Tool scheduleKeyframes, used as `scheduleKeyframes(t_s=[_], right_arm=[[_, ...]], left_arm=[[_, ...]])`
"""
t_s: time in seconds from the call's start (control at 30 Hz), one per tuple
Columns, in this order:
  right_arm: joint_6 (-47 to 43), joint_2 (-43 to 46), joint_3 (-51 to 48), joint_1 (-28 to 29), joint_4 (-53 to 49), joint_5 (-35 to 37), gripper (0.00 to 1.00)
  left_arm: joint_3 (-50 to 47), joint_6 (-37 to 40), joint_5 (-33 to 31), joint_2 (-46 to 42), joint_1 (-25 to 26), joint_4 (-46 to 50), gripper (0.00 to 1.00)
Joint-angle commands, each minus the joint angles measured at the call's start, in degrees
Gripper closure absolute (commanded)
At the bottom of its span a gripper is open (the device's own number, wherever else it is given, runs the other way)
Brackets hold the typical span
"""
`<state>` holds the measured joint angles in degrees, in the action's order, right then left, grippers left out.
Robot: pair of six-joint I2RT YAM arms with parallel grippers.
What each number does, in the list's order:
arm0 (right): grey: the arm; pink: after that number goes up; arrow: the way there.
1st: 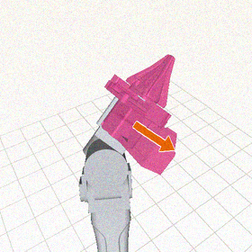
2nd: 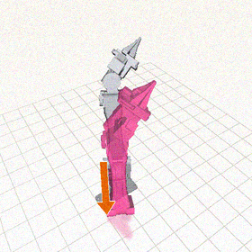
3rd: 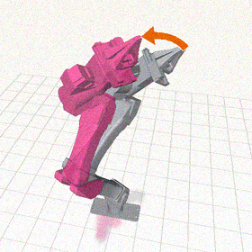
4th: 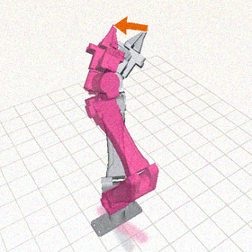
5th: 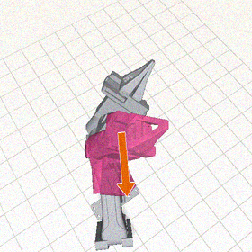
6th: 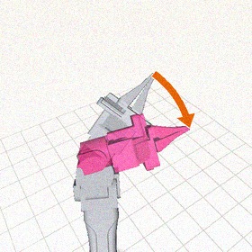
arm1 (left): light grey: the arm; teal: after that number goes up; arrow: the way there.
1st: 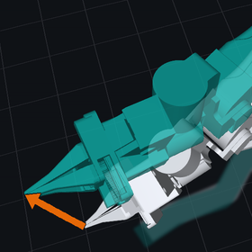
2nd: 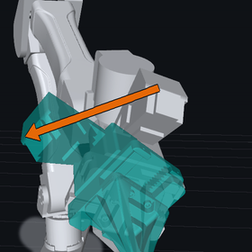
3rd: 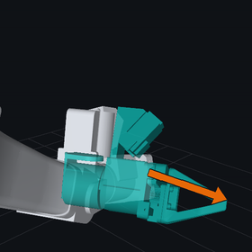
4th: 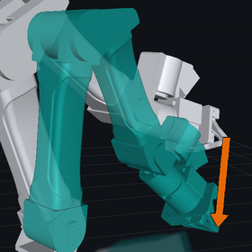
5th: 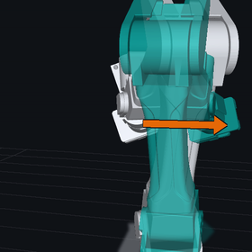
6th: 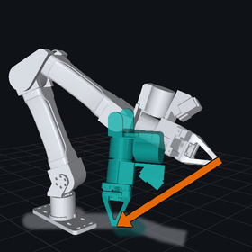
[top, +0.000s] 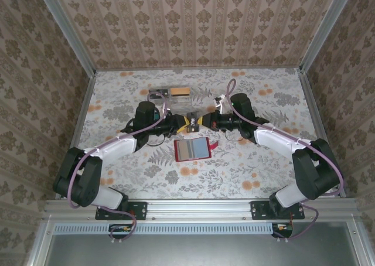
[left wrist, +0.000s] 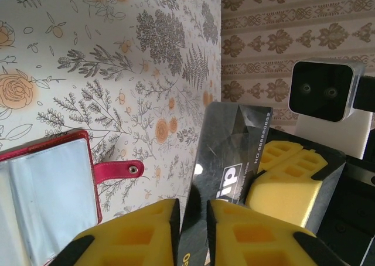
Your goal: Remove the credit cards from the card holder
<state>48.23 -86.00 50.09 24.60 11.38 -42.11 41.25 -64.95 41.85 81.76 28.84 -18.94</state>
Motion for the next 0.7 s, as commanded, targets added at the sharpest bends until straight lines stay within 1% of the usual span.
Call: scheduleKeyframes(t_s=[0.0,0.07,0.13,0.2,0.23,0.27,0.3,0.37,0.4,0.47,0.5,0.6,0.63,0.67], right_arm=[[0.5,-0.9,-0.7,0.0,2.0,-1.5,1.0],[0.5,-1.1,-0.8,0.0,2.0,-1.6,1.0],[0.5,-1.3,-0.8,0.0,2.0,-1.8,1.0],[0.4,-1.4,-0.8,0.0,1.9,-1.8,1.0],[0.1,-1.3,-0.8,0.0,1.4,-1.8,0.98],[-0.3,-1.2,-0.7,0.0,0.6,-1.4,0.89],[-0.9,-1.2,-0.6,0.0,-0.2,-0.9,0.76],[-2.1,-0.7,-0.4,0.0,-2.8,0.5,0.44],[-2.5,-0.4,-0.4,-0.1,-3.5,1.2,0.36],[-3.6,0.6,-0.5,-0.2,-5.2,2.6,0.24],[-4.0,1.1,-0.4,-0.3,-5.9,3.3,0.19],[-5.4,2.3,-0.2,-0.5,-8.1,4.9,0.12],[-5.7,2.8,-0.1,-0.7,-8.9,5.5,0.09],[-6.1,3.1,0.0,-0.8,-9.3,5.9,0.07]], left_arm=[[-0.3,-0.5,1.7,-1.2,0.4,-2.7,0.82],[-0.3,-0.7,1.7,-1.3,0.4,-3.1,0.89],[-0.2,-0.9,1.7,-1.5,0.5,-3.4,0.92],[-0.2,-1.0,1.8,-1.7,0.5,-3.6,0.99],[-0.1,-0.9,1.7,-1.9,0.6,-3.6,1.0],[0.0,-0.6,1.5,-2.3,0.4,-2.8,1.0],[0.2,0.0,1.3,-2.5,0.3,-1.6,1.0],[0.8,2.0,1.1,-3.4,-0.2,1.3,1.0],[1.3,3.2,1.1,-3.8,-0.4,3.2,1.0],[2.9,7.4,0.7,-4.9,-1.2,9.3,1.0],[3.8,9.5,0.4,-5.5,-1.6,12.6,1.0],[7.4,18.1,-1.8,-6.8,-2.3,23.8,1.0],[9.2,21.8,-2.8,-7.1,-4.2,28.2,1.0],[10.8,24.9,-4.0,-7.2,-4.7,31.9,1.0]])
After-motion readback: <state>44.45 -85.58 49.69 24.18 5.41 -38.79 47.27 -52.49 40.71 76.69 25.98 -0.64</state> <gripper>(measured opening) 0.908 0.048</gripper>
